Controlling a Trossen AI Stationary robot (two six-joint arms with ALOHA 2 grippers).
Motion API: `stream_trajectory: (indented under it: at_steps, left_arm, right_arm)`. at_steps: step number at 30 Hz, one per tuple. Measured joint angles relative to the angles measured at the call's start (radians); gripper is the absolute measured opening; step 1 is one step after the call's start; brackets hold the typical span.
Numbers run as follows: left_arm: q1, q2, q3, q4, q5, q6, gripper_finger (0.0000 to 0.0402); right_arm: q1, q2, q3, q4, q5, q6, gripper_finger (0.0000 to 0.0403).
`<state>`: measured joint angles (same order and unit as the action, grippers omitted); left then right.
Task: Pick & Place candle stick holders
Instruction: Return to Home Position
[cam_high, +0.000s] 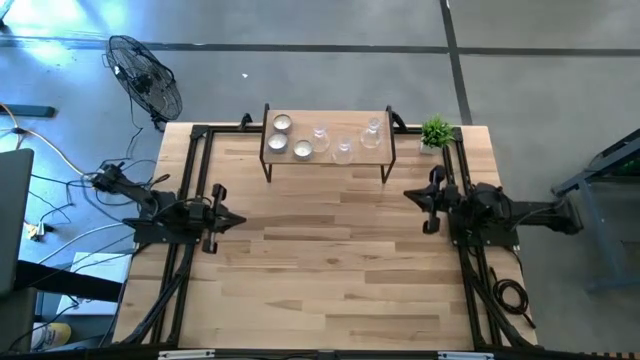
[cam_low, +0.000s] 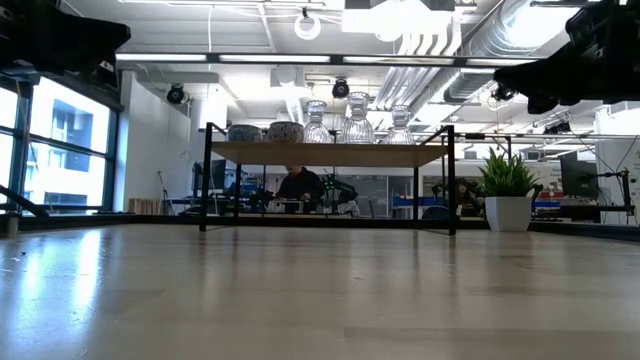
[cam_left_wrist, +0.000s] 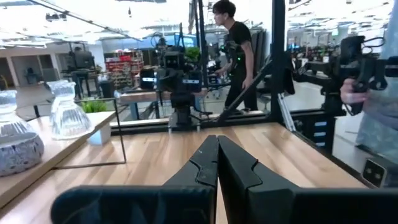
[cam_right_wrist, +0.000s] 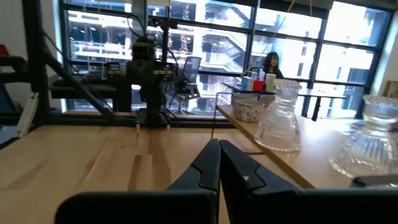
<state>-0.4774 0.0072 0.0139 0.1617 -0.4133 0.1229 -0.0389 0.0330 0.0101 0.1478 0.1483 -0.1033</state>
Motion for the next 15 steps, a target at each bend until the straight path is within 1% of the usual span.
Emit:
stream_trajectory:
  at_steps: [4,6,10,15]
  left_arm:
    - [0.000,0.000,0.000,-0.038,0.005,-0.031,0.0000]
    - [0.000,0.000,0.000,-0.040,0.010,-0.043,0.0000]
    - [0.000,0.000,0.000,-0.065,0.029,-0.063,0.0000]
    - [0.000,0.000,0.000,-0.068,0.040,-0.084,0.0000]
  right_arm:
    - [-0.045,0.000,0.000,-0.014,-0.030,0.024,0.0000]
    - [-0.065,0.000,0.000,-0.024,-0.039,0.066,0.0000]
    - [-0.093,0.000,0.000,-0.055,-0.017,0.155,0.0000]
    - [-0.099,0.000,0.000,-0.063,-0.012,0.150,0.0000]
